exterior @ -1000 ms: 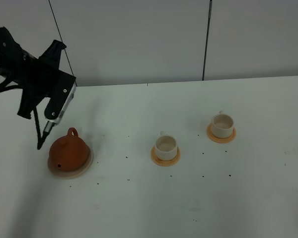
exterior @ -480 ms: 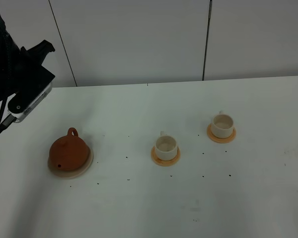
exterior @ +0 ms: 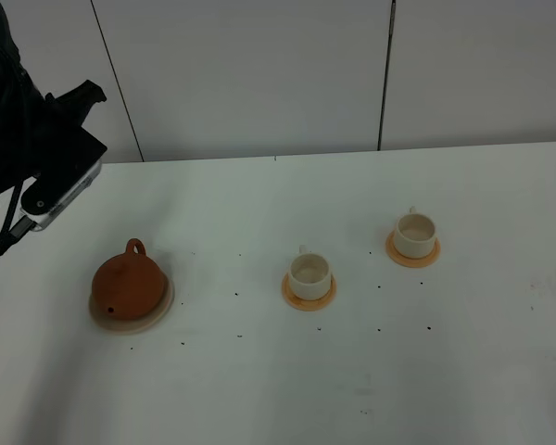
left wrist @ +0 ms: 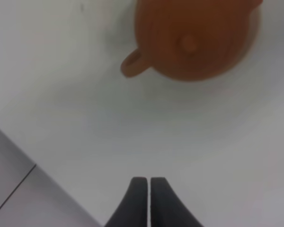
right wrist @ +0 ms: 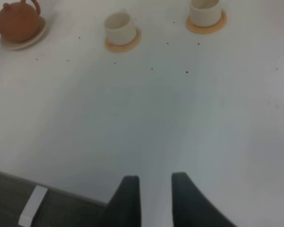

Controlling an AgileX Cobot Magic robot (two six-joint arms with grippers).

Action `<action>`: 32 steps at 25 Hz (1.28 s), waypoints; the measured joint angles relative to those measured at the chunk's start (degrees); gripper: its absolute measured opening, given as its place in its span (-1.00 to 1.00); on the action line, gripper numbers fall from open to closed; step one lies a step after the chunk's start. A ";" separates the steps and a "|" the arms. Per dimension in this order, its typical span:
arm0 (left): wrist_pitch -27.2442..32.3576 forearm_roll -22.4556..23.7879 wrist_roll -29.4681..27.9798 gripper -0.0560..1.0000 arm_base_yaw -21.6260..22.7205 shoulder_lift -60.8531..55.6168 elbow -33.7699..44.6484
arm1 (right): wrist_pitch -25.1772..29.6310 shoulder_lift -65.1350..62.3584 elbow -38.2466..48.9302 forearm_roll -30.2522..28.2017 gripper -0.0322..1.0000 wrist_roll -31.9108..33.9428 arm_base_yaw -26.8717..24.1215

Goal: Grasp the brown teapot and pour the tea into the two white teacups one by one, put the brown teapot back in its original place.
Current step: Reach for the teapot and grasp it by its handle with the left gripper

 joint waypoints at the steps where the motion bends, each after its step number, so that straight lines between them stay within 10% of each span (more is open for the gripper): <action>1: -0.59 1.29 0.00 -0.77 -0.36 0.05 0.00 | 0.00 0.00 0.00 0.00 -0.62 0.00 0.00; 12: -2.29 14.56 0.00 -0.77 -3.59 2.49 0.00 | 0.00 0.00 0.00 0.00 -0.61 0.00 0.00; 27: -1.96 2.43 -0.26 -0.75 -4.05 4.13 0.00 | 0.00 0.00 0.00 0.00 -0.61 0.00 0.00; 32: -4.02 -8.71 -6.65 -0.75 -3.46 4.13 0.00 | 0.00 0.00 0.00 0.00 -0.61 0.00 0.00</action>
